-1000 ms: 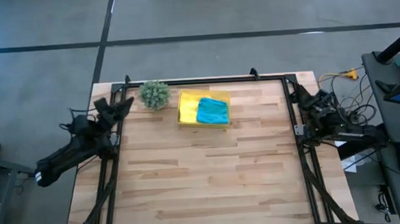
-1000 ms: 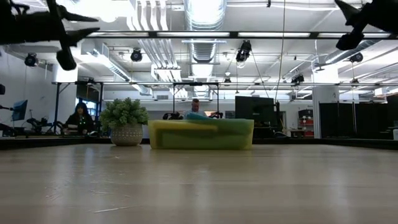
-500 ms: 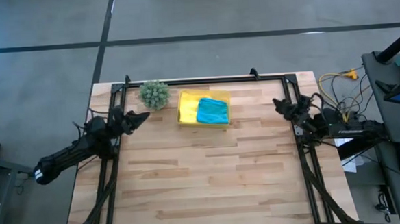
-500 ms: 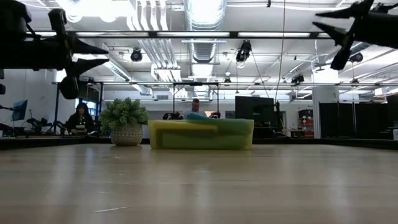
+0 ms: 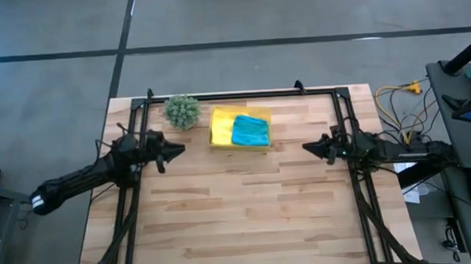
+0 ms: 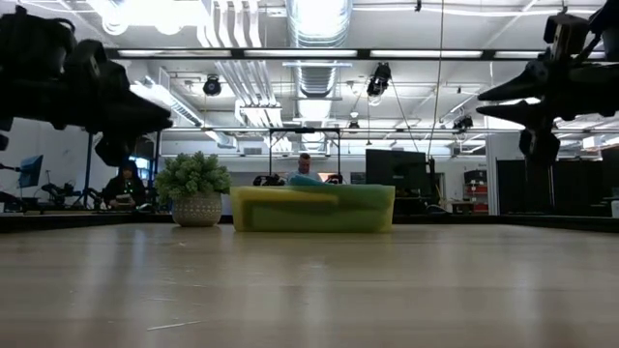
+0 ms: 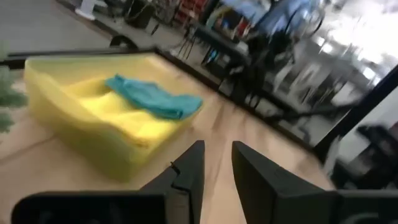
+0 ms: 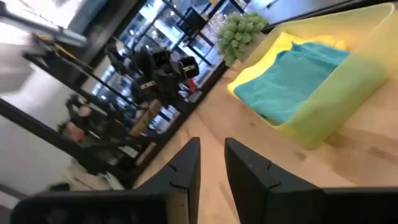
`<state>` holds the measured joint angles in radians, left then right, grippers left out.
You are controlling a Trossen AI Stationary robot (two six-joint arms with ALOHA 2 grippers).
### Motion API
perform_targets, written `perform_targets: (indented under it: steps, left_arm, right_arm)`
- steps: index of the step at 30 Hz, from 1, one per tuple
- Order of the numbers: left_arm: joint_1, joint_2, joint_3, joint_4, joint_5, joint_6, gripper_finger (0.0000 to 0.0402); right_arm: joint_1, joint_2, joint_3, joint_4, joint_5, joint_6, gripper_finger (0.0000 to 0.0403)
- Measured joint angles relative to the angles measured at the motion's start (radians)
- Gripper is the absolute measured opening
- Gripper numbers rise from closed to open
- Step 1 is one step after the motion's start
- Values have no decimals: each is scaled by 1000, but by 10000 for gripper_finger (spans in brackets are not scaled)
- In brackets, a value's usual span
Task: Fold microfiber towels
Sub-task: Return to Home Position
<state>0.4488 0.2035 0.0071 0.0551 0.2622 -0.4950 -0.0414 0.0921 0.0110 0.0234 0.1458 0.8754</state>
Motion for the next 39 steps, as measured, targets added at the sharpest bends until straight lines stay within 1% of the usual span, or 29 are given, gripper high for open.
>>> perform_targets:
  steps: [2, 5, 8, 10, 14, 16, 23, 26, 39]
  left_arm:
    - [0, 49, 0, 0, 3, 36, 67]
    - [0, 118, 0, 0, 3, 49, 67]
    - [0, 184, -1, -1, 2, 57, 67]
    - [0, 227, -1, -2, -1, 57, 67]
    - [1, 308, -1, -2, -1, -47, 67]
    - [1, 344, -2, -2, -1, -72, 67]
    - [0, 449, -2, 3, -3, -71, 67]
    - [0, 494, -2, 34, -2, -71, 67]
    - [0, 661, 2, 68, -5, -66, 67]
  right_arm:
    - [0, 12, 0, -2, 0, -40, 68]
    - [0, 34, 0, -2, -6, -125, 68]
    - [0, 57, 0, -11, -63, -205, 68]
    - [0, 76, 0, -13, -73, -230, 68]
    - [0, 102, 0, -12, -67, -238, 68]
    - [0, 112, 0, -12, -67, -239, 68]
    - [0, 120, 0, -12, -67, -240, 68]
    - [0, 120, 0, -12, -67, -240, 68]
    - [0, 120, 0, -12, -67, -240, 68]
